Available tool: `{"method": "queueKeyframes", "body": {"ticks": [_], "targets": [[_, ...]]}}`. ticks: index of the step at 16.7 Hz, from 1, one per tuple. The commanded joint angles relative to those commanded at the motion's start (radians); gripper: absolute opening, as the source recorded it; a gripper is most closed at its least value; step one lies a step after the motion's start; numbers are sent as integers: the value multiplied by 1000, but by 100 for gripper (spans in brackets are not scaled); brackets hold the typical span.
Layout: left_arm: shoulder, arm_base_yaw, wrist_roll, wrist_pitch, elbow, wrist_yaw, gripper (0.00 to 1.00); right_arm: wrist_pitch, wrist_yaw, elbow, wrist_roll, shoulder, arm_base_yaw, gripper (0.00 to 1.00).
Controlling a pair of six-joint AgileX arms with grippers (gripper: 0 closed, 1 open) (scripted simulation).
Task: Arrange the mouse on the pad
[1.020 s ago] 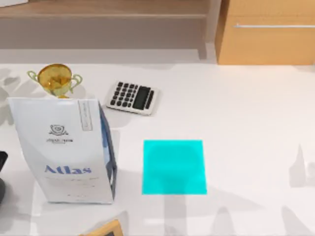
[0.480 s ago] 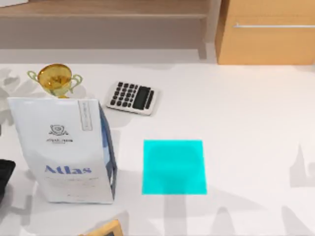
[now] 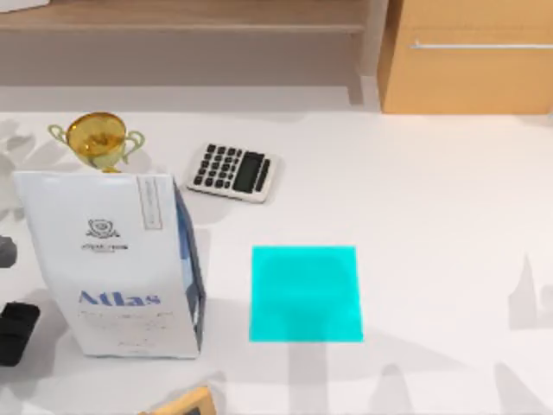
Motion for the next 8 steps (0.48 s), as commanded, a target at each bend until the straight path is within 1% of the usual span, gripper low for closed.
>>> {"method": "queueKeyframes", "body": {"ticks": [3, 8], "targets": [[0, 0, 0, 0, 0, 0, 100, 0, 0, 0, 0, 0, 0, 100], [0, 0, 0, 0, 0, 0, 62, 0, 0, 0, 0, 0, 0, 100]]}}
